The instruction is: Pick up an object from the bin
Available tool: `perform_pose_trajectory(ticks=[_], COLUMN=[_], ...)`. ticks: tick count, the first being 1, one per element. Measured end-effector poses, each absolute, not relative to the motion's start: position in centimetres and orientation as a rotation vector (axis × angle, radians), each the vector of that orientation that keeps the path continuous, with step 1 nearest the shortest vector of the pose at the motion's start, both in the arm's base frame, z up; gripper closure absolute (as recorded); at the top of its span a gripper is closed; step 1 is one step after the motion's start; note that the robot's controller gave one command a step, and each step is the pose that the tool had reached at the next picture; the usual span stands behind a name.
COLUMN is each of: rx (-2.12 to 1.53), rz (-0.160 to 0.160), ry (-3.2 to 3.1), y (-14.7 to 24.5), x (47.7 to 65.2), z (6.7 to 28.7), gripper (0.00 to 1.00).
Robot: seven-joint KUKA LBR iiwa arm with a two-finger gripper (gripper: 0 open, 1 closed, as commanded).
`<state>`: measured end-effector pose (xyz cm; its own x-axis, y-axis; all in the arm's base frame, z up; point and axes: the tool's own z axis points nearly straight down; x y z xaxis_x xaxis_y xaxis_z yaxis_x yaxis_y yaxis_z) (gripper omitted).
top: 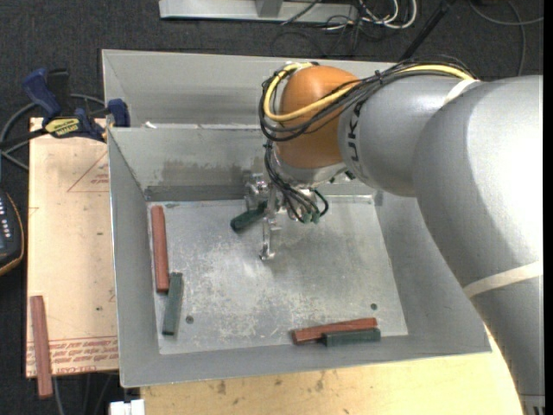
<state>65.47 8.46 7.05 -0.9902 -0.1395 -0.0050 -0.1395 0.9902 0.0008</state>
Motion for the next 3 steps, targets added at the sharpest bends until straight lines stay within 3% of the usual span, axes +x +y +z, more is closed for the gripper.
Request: perform_pose_trajectory(ticks=[1,2,3], rx=[-0.220,-0.221,-0.224], rz=[0.002,0.002,0.001], ry=[3.128,3.122,3.125], y=[8.5,8.6,8.6], x=[65.5,65.8,66.0], z=[7.2,16.5,20.2], gripper=[1.00,1.00,1.00])
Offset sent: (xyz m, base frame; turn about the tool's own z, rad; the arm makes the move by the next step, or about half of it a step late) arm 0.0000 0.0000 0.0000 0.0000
